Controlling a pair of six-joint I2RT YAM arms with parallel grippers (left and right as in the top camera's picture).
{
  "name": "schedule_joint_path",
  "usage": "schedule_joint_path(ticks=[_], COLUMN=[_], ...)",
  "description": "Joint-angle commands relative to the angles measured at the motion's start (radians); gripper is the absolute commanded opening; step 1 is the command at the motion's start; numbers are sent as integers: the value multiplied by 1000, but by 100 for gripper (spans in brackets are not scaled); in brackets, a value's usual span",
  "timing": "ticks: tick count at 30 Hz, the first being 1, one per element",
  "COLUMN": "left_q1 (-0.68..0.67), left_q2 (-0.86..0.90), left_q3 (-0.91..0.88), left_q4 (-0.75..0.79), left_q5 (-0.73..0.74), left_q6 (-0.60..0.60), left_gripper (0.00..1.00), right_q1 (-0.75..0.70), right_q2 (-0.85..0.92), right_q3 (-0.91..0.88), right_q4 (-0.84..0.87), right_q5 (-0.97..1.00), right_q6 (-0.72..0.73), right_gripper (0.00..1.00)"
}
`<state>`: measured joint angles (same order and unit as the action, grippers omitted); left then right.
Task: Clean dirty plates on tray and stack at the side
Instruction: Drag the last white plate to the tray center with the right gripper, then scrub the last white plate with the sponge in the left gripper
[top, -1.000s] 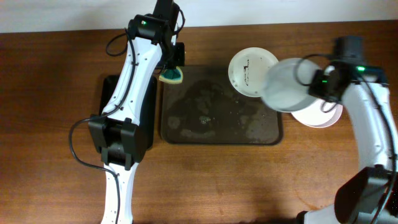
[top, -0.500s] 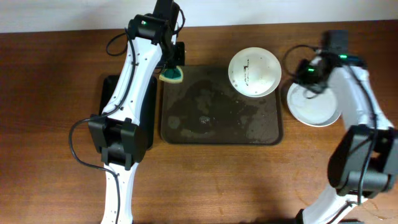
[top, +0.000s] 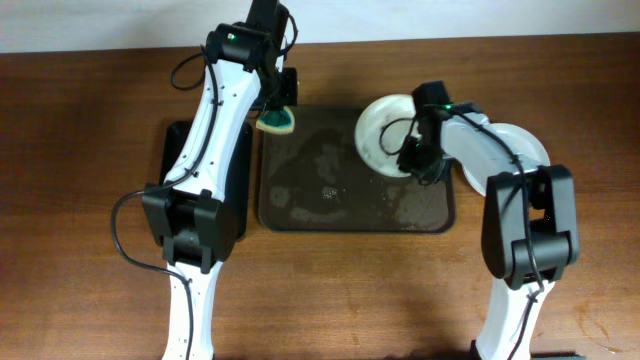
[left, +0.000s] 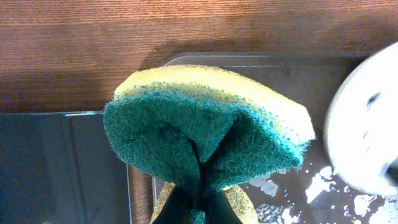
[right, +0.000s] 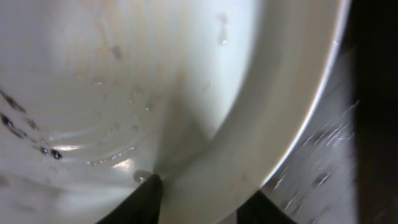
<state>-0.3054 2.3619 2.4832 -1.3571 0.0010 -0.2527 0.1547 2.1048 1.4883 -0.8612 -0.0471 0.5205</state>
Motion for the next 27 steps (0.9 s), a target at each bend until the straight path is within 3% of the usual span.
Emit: schedule_joint_path(ticks=[1, 4, 6, 7, 11, 15, 17, 20, 23, 25, 27], left_q1=[1, 1, 1, 1, 1, 1, 1, 1, 1, -5, -25], left_q2=[-15, -15, -15, -15, -15, -15, -15, -15, -15, -7, -1], left_q3=[5, 5, 5, 5, 5, 5, 5, 5, 5, 5, 0], left_q4=[2, 2, 2, 3, 11, 11, 11, 14, 13, 13, 14], left_q5=[3, 3, 3, 3, 4, 3, 3, 4, 4, 5, 45], left_q6=[16, 16, 16, 16, 15, 16, 15, 15, 15, 16, 24], left_gripper=[0, 0, 0, 0, 0, 0, 0, 0, 0, 0, 0], right_q1=[101, 147, 124, 104, 67, 66, 61, 40, 28, 29, 19], right_q2=[9, -58, -68, -68, -7, 212, 227, 227, 227, 227, 227], right_q3=[-16, 0, 74, 97, 124, 397, 402, 379, 359, 292, 192], right_q4=[-101, -127, -130, -95, 106, -9, -21, -27, -149, -153, -76], right_q5=[-56, -81, -80, -76, -100, -104, -103, -106, -112, -190, -409], right_q6=[-72, -126, -277, -380, -631, -678, -648, -511, -179, -172, -304], right_gripper=[34, 34, 55, 57, 57, 56, 41, 4, 4, 4, 4])
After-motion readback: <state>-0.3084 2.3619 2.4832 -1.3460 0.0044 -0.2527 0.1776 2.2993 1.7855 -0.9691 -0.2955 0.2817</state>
